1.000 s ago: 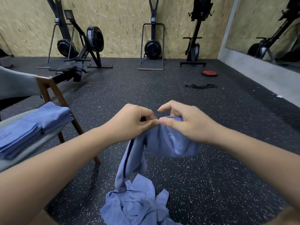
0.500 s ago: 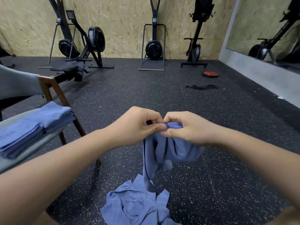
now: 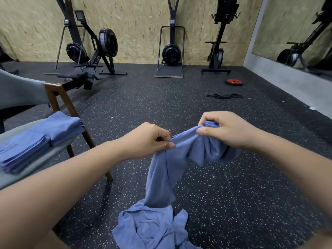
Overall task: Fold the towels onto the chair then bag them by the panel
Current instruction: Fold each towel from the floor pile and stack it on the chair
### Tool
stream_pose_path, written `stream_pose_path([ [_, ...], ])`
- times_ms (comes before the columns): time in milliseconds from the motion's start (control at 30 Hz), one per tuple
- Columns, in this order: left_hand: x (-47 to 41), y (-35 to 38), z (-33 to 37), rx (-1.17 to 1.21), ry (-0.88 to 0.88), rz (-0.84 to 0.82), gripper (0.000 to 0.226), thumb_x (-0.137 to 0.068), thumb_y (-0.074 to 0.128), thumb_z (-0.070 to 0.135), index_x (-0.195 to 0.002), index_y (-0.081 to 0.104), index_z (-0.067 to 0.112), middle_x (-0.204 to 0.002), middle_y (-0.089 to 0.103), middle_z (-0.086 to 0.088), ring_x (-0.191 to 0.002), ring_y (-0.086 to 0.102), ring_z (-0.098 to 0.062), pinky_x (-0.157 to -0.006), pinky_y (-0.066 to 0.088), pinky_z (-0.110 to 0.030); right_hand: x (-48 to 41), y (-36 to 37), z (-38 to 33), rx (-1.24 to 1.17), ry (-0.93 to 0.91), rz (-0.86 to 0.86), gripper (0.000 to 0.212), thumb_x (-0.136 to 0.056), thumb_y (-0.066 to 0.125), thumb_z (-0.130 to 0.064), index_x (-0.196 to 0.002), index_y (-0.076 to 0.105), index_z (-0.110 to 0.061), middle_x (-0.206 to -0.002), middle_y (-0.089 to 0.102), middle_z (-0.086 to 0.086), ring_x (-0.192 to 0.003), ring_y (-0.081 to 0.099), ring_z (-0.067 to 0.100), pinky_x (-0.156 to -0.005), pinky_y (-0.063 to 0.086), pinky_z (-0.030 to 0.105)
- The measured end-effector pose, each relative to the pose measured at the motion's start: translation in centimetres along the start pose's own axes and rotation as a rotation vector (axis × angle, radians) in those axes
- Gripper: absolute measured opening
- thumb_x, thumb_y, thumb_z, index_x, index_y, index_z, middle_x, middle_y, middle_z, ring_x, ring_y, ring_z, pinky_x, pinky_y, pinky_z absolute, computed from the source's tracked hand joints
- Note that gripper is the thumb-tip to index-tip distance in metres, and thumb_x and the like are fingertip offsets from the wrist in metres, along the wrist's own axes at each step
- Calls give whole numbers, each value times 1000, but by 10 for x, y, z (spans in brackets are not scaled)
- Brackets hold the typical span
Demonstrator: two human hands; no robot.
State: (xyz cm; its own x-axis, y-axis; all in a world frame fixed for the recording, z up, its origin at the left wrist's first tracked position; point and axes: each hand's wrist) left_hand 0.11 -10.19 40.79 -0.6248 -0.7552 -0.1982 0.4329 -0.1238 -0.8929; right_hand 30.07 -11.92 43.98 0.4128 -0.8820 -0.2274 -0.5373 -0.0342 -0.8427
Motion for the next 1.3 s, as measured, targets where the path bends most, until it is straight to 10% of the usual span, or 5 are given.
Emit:
stream_pose_path([
  [567,2,-11,-61,-333,-256,-3,17,-92,71,25,-78,74,16,-70,69,2,-71,61,-20,-65,47,-33,-2,-4,47,106,203,90,15,-97,72,-37,-85,68,-29,-84,72,-7,-90,66,16,-80,48,33],
  [1033,1,7,21,-216,65,-41,21,-86,50,34,-74,58,18,-69,61,2,-69,56,-19,-69,49,-40,8,39,-18,-62,43,-68,51,-72,90,-64,-114,70,-44,-68,51,-11,-64,46,3,-60,34,22],
  [1300,2,9,39,-135,131,-3,24,-87,52,39,-71,59,22,-68,60,4,-67,56,-19,-68,49,-41,7,49,-23,-123,-14,-147,9,-88,78,-22,-88,69,-24,-76,72,0,-68,55,14,-70,49,36],
])
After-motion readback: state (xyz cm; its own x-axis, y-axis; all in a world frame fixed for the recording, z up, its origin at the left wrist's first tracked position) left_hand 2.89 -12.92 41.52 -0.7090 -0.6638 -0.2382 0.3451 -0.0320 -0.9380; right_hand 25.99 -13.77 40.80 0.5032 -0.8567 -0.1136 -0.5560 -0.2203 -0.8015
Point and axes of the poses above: each hand's wrist, its own x-axis away from the middle knuckle, its own y-axis out of the palm, z = x × y
